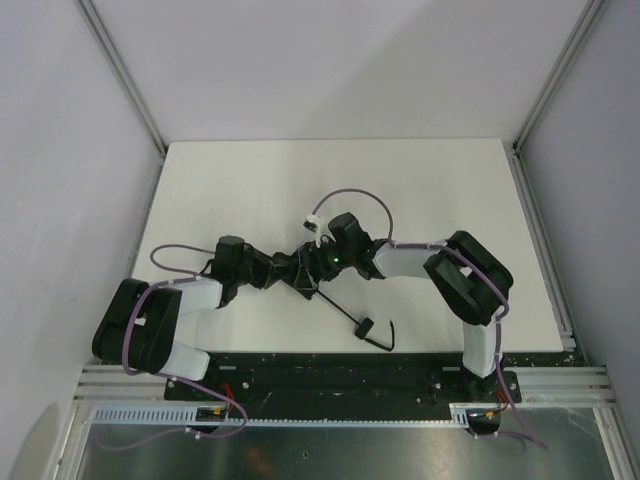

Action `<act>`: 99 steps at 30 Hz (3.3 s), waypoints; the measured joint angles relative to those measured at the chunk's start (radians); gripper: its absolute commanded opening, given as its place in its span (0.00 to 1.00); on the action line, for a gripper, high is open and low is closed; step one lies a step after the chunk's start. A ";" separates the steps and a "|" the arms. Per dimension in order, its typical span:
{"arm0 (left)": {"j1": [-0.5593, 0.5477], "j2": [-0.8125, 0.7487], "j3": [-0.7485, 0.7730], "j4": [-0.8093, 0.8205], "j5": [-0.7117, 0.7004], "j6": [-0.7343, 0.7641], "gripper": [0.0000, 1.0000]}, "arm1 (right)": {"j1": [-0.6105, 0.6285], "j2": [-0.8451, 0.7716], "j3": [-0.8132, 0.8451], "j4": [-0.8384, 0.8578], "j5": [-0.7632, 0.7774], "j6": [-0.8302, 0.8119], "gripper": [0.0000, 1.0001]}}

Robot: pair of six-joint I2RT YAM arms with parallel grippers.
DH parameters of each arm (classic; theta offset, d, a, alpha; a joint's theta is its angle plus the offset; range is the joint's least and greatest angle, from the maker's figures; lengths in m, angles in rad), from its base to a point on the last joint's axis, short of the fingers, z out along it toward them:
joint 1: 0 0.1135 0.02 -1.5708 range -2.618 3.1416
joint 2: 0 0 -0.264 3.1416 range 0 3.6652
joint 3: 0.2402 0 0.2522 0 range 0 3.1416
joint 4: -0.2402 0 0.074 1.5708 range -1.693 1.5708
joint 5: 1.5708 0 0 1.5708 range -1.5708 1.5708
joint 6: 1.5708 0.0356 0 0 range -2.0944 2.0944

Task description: Put away the umbrella

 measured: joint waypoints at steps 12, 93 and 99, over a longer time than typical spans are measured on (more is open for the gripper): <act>0.000 0.010 0.012 -0.013 0.010 -0.001 0.00 | 0.262 -0.124 0.009 -0.137 0.616 -0.314 0.90; 0.054 0.014 0.042 -0.054 0.072 0.017 0.00 | 0.007 0.080 0.067 0.043 0.036 -0.114 0.66; 0.058 -0.003 0.042 -0.080 0.058 0.025 0.00 | 0.077 -0.051 0.034 -0.162 0.277 -0.227 0.79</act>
